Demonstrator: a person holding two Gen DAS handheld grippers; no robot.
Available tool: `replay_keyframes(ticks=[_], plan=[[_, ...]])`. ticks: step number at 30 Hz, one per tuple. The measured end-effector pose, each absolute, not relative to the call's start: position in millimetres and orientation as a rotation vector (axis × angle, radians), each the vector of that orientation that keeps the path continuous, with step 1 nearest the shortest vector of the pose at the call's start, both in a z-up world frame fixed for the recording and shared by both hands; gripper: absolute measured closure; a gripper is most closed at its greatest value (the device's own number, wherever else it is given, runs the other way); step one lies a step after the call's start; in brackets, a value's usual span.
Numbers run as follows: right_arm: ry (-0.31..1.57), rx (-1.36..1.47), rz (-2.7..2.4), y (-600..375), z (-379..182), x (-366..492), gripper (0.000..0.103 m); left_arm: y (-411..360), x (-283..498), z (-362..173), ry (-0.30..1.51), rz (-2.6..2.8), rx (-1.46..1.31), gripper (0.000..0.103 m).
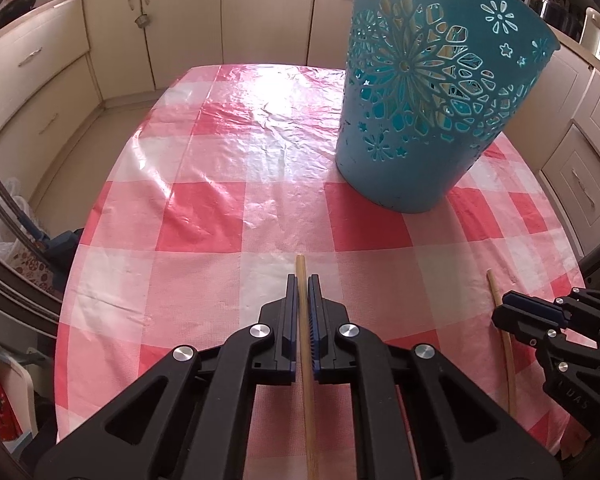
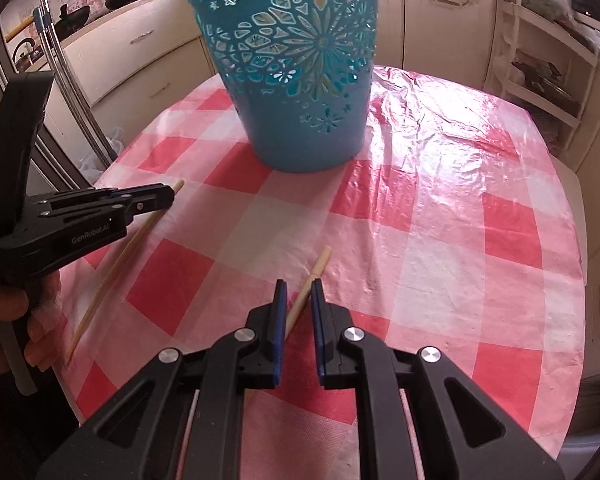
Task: Organize utensils
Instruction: 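Grasp a wooden chopstick from the cloth with the left tool, then lift the chopstick off the cloth with the left tool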
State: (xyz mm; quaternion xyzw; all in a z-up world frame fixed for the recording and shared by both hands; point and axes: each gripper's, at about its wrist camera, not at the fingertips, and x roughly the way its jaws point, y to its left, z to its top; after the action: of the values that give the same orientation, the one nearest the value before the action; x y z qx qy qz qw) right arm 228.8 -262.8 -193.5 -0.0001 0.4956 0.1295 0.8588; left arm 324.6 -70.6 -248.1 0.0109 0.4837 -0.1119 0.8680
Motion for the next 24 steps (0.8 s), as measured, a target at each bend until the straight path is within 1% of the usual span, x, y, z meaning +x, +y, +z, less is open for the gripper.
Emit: replay_keyframes(ticks=[3,5,6,7,8,11,14,24], plan=[[1.028,-0.002,0.281,-259.9,-194.5,226.3,0.089,-74.5,321.3,-247.7,1.005,-0.23,0.067,0.089],[1.026,0.012,0.301,-258.5,-195.0,225.7,0.089,-79.2,318.0,-247.8,0.997,-0.23,0.096,0.077],[1.024,0.009,0.309,-257.4,-194.7,226.1,0.089,-82.2,315.8,-248.3,0.992,-0.227,0.116,0.073],[1.024,0.006,0.321,-255.5,-194.8,225.8,0.089,-83.9,314.0,-248.6,0.985,-0.216,0.133,0.067],[1.024,0.007,0.331,-254.6,-194.7,225.0,0.089,-83.9,313.0,-248.7,0.978,-0.204,0.138,0.064],[1.023,0.024,0.333,-255.0,-194.7,225.1,0.089,-78.8,314.2,-248.5,0.982,-0.2,0.117,0.058],[1.02,0.052,0.328,-255.8,-194.6,226.0,0.089,-78.3,314.4,-248.7,0.98,-0.2,0.128,0.057],[1.024,0.03,0.355,-251.0,-194.0,225.9,0.089,-79.2,314.3,-249.9,0.977,-0.207,0.136,0.057]])
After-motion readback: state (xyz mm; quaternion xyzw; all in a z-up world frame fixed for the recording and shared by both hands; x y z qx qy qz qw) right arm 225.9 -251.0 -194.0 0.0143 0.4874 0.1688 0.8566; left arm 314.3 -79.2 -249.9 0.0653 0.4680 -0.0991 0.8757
